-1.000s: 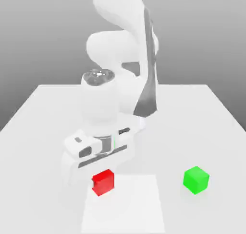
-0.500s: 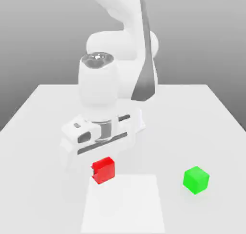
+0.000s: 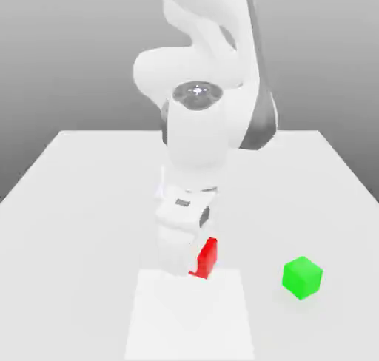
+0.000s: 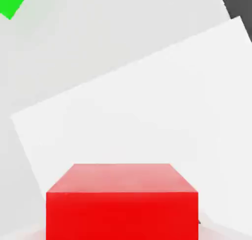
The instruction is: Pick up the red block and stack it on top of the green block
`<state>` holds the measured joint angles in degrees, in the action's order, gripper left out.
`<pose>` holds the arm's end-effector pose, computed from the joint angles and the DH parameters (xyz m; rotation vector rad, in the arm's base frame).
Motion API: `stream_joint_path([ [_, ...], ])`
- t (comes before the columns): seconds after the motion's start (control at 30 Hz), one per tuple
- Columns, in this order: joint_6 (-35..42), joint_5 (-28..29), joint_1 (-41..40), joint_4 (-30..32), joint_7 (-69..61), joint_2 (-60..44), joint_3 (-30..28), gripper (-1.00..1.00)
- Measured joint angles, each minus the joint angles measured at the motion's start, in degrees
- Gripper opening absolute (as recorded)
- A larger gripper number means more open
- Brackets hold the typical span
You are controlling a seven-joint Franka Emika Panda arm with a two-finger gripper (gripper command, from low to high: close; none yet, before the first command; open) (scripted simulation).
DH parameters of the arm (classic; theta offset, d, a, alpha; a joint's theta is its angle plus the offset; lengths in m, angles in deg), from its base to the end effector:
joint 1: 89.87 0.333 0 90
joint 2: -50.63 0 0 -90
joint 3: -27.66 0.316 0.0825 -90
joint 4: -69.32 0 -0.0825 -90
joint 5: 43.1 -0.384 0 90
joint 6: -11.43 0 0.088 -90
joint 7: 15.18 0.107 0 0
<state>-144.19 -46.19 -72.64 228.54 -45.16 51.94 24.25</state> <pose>0.3691 0.0890 0.2155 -2.9163 -1.0893 0.0567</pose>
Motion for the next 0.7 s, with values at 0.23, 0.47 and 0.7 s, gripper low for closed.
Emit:
stream_joint_path([
  [0.23,2.9,1.6,11.6,-2.0,-22.2,2.4,4.6,-1.0],
  [0.47,-0.8,2.1,13.9,-2.9,-28.2,-1.3,5.5,-1.0],
  [0.7,-8.4,3.5,14.1,-3.0,-27.2,-9.1,4.8,1.0],
])
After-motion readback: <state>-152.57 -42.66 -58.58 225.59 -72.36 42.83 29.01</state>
